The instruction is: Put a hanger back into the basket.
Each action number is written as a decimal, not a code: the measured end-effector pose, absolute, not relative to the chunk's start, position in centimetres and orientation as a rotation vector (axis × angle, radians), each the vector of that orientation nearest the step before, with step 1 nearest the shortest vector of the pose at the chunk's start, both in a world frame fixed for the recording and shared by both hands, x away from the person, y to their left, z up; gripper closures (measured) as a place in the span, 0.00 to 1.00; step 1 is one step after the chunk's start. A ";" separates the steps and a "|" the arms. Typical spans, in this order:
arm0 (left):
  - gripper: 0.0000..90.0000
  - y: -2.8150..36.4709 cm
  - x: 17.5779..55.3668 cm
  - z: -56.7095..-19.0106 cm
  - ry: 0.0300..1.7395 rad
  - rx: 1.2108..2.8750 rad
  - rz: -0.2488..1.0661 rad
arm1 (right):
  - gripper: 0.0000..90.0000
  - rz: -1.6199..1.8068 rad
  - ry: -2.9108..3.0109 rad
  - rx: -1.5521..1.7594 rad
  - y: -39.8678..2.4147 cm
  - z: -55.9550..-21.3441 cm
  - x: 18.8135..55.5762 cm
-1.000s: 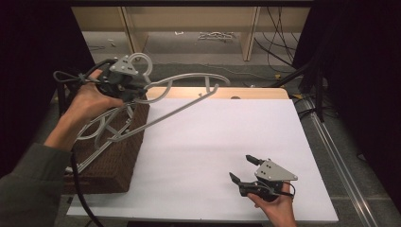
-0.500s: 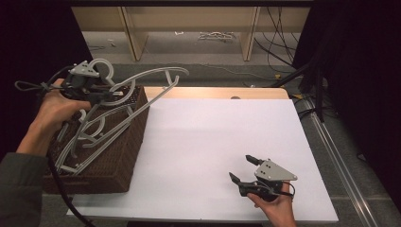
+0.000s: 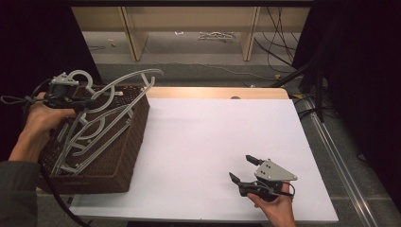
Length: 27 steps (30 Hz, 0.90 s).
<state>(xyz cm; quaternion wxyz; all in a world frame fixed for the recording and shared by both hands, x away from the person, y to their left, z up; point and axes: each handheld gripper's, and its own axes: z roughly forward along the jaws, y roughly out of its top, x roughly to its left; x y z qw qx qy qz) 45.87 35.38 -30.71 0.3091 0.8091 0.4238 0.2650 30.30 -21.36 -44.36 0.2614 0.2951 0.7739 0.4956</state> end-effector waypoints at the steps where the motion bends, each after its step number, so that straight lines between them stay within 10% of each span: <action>1: 0.92 35.8 45.8 -31.0 1.128 2.141 0.696 | 0.24 1.336 2.100 0.796 -21.4 -44.3 30.3; 27: 0.92 40.8 44.9 -35.5 1.284 2.131 0.713 | 0.24 1.336 2.109 0.807 -21.4 -44.4 30.2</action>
